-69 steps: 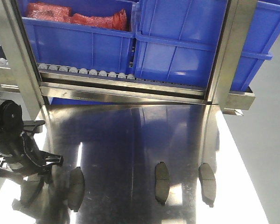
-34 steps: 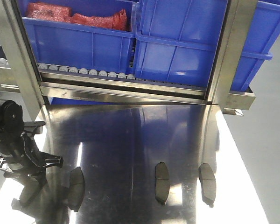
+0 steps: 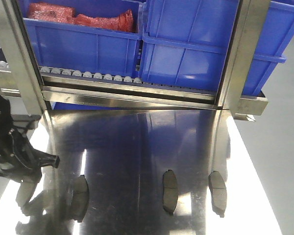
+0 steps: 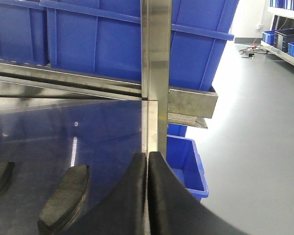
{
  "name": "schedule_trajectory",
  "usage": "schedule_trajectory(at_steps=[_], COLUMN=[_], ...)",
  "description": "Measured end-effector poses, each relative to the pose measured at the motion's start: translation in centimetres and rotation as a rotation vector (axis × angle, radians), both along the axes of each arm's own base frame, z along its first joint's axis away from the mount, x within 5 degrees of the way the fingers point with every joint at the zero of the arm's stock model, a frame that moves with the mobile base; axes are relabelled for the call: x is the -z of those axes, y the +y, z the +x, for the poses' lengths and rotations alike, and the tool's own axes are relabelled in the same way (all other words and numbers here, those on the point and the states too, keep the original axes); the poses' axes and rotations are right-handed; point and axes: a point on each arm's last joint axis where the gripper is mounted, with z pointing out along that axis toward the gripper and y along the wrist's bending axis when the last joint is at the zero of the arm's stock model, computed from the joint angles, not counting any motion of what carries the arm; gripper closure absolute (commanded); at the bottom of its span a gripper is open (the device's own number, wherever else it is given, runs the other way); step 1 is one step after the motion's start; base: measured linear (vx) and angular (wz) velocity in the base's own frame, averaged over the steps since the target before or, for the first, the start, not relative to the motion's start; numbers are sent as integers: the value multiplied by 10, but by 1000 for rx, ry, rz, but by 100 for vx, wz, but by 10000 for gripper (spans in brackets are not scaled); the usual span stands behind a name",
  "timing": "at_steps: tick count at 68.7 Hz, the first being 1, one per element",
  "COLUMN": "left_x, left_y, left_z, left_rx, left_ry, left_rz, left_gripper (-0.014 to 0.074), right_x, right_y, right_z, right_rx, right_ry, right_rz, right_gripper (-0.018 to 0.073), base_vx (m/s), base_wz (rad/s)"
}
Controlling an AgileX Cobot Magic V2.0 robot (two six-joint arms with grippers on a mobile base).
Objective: Move and align brake pads A on conveyor
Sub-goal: 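Lift the grasped brake pad off the table with the left gripper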
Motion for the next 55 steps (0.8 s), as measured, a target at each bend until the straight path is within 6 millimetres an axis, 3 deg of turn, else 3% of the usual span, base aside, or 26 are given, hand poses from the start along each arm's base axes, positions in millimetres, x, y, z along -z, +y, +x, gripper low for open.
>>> schedule_trajectory(at_steps=[27, 46, 55], left_x=[-72, -131, -149], left_y=[8, 18, 23], left_z=[-30, -70, -89], left_rx=[18, 28, 31], left_ry=[-253, -505, -608], left_rz=[4, 20, 25], left_gripper=[602, 602, 602], right_x=[0, 0, 0], right_y=[0, 0, 0], right_z=[0, 0, 0], right_rx=[0, 0, 0], right_ry=[0, 0, 0], right_rz=[0, 0, 0], right_gripper=[571, 571, 571], base_vx=[0, 0, 0], base_wz=[0, 0, 0])
